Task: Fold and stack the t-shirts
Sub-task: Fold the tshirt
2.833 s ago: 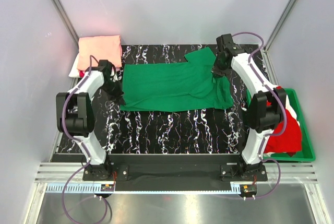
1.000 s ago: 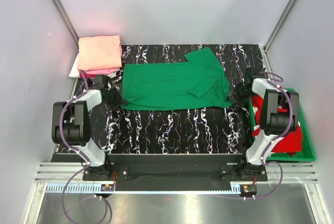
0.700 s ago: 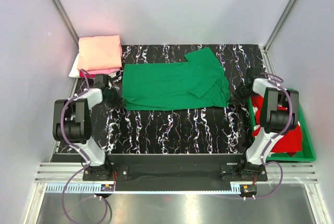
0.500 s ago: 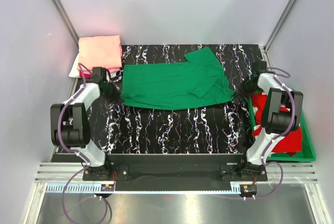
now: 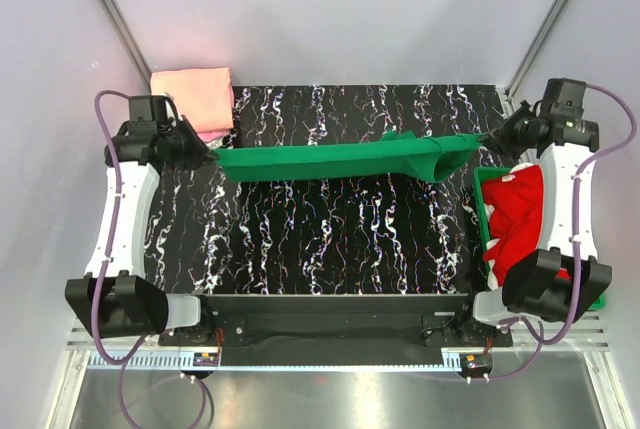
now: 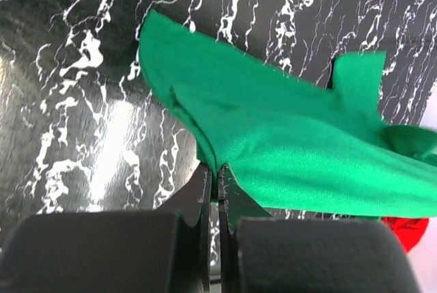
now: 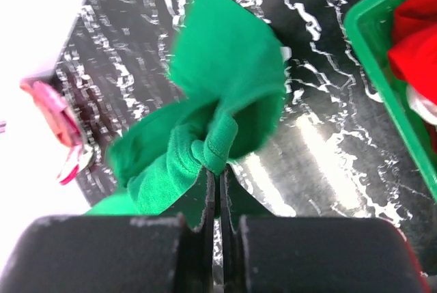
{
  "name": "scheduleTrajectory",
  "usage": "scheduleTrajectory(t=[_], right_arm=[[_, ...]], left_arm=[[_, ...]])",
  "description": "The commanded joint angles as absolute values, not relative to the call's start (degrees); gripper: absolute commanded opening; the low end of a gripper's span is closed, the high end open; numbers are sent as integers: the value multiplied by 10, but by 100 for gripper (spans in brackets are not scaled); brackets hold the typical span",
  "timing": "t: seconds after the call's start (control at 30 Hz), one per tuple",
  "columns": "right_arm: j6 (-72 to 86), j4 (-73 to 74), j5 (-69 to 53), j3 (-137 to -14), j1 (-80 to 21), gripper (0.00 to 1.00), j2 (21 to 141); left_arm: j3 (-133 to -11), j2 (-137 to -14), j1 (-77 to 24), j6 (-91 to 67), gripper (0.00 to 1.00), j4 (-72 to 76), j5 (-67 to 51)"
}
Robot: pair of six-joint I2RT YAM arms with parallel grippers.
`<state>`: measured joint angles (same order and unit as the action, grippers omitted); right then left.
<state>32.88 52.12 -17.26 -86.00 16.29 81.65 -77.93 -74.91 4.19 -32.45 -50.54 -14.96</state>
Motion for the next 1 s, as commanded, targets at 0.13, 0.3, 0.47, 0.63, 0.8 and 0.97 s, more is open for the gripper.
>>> scheduleTrajectory(t=[0.13,0.3,0.47,0.63,0.8,0.97], right_arm=[[329,576,-217,-1036,177,0,886],[354,576,-275,-1165,177,0,1002],[400,552,-387,-1372,177,0,1143],[450,561,-465,-1592,178,0,1239],[417,480,-445,-1342,179,0,1083],[380,425,-382,-1061,190,0,983]], left_arm=[[-931,-794,71,-294,0,-569,-173],[-1047,-914,75,-296,0,-570,-214],[-1216,-1028,74,-341,0,-524,-301],[-1405,-1119,76,-391,0,-509,-375],[-1253,-1020,76,-385,0,-436,-392],[-1009,-905,79,-319,1,-397,-387]])
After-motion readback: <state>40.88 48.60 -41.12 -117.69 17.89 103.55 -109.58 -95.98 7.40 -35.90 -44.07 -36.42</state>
